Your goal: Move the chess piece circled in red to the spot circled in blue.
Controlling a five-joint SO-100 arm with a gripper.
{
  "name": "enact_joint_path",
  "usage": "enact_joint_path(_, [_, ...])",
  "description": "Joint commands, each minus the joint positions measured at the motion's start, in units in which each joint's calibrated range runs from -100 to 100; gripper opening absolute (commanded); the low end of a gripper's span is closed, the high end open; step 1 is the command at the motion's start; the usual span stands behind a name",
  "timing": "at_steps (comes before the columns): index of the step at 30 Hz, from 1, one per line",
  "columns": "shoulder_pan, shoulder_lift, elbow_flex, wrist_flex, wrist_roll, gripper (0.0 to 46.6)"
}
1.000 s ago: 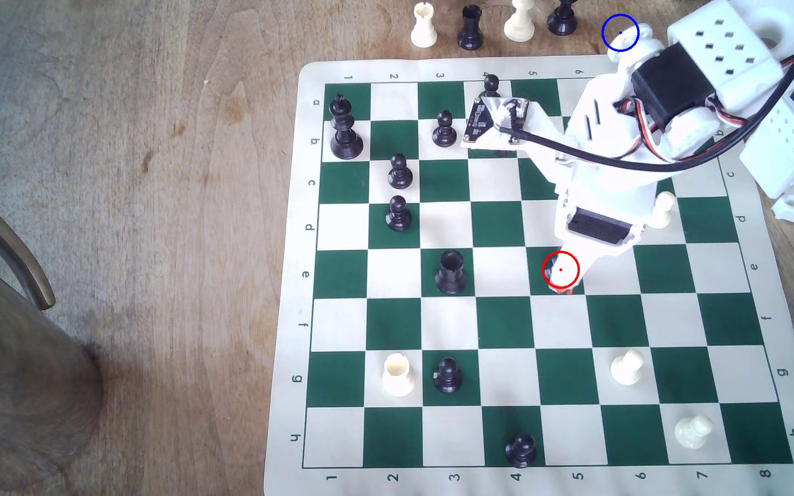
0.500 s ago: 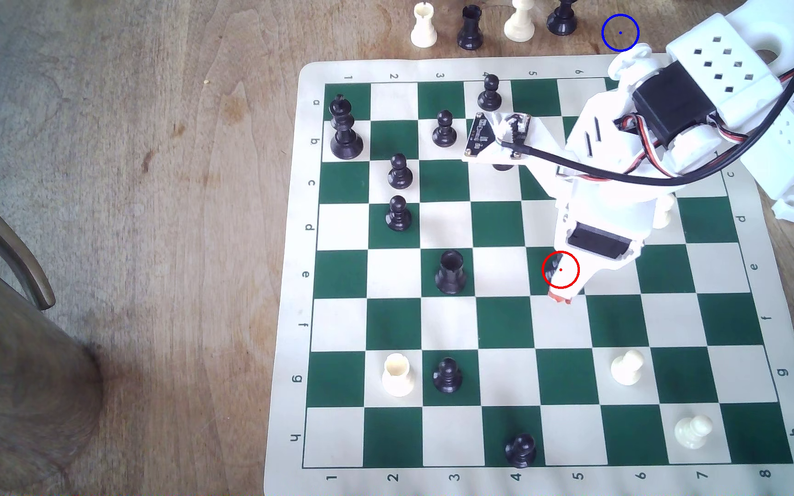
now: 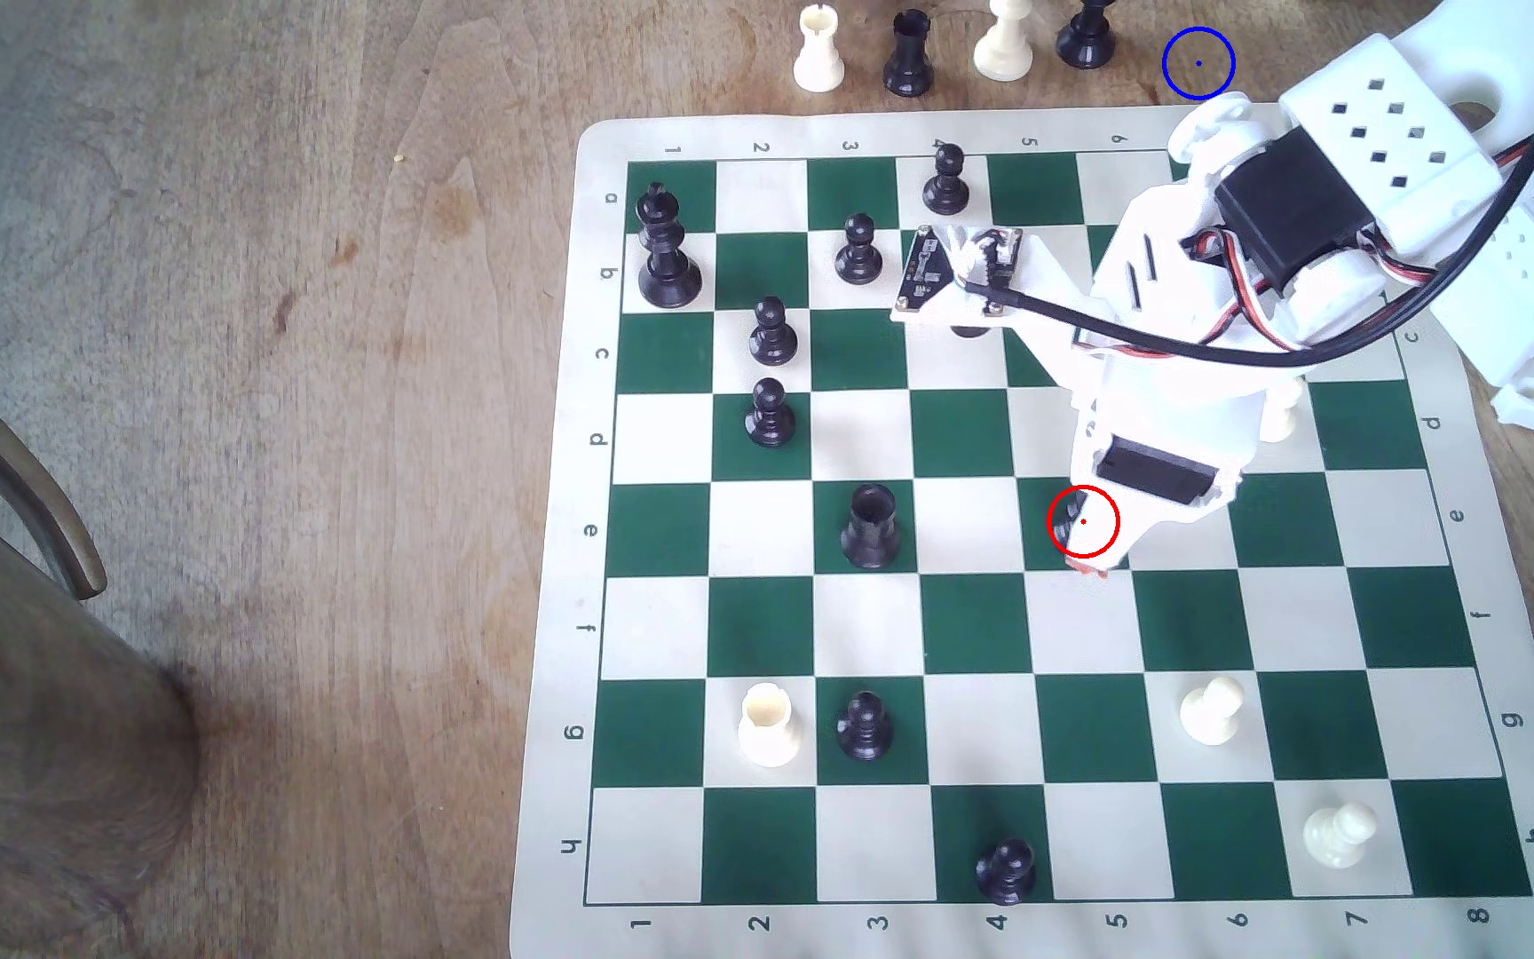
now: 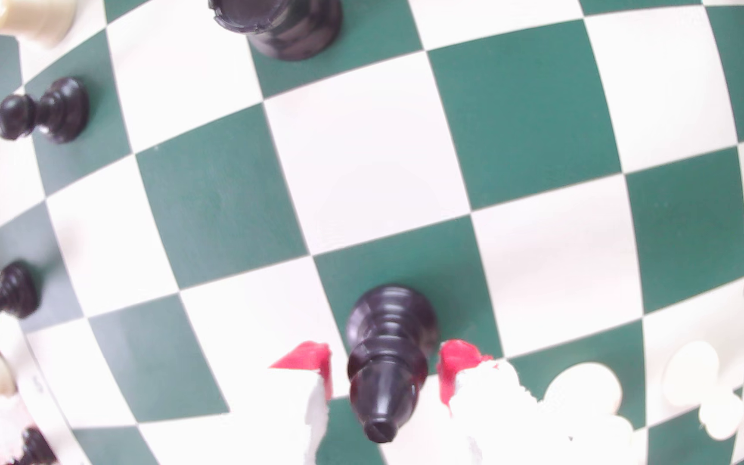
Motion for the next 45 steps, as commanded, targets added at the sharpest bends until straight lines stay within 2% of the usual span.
enact_joint_path(1, [-0.9, -0.9, -0.2, 0.3, 0.2, 7.7])
enact_joint_path(5, [-0.9, -1.1, -0.3, 0.3, 0.4, 0.3])
enact_joint_path(9, [-0.3, -1.2, -2.6, 2.8, 1.1, 0.2])
enact_joint_path(13, [2.8, -4.0, -10.5, 10.0, 2.2, 0.2])
enact_joint_path(20, [8.1, -5.4, -40.4, 31.9, 3.2, 0.2])
enact_joint_path(26, [12.5, -9.4, -46.0, 38.2, 3.6, 0.2])
enact_joint_path(31, [22.1, -17.0, -42.0, 40.5, 5.7, 0.2])
enact_joint_path(32, [26.4, -20.4, -39.4, 41.0, 6.7, 0.2])
enact_joint_path(35, [33.1, -25.0, -34.8, 41.1, 8.7, 0.3])
enact_joint_path(36, [37.0, -27.0, -31.4, 41.1, 10.0, 0.3])
enact_joint_path(39, [42.9, -28.4, -26.7, 41.0, 12.0, 0.3])
enact_joint_path(40, [47.2, -28.7, -24.3, 40.0, 13.3, 0.3])
enact_joint_path(45, [56.2, -24.6, -19.1, 33.2, 15.5, 0.3])
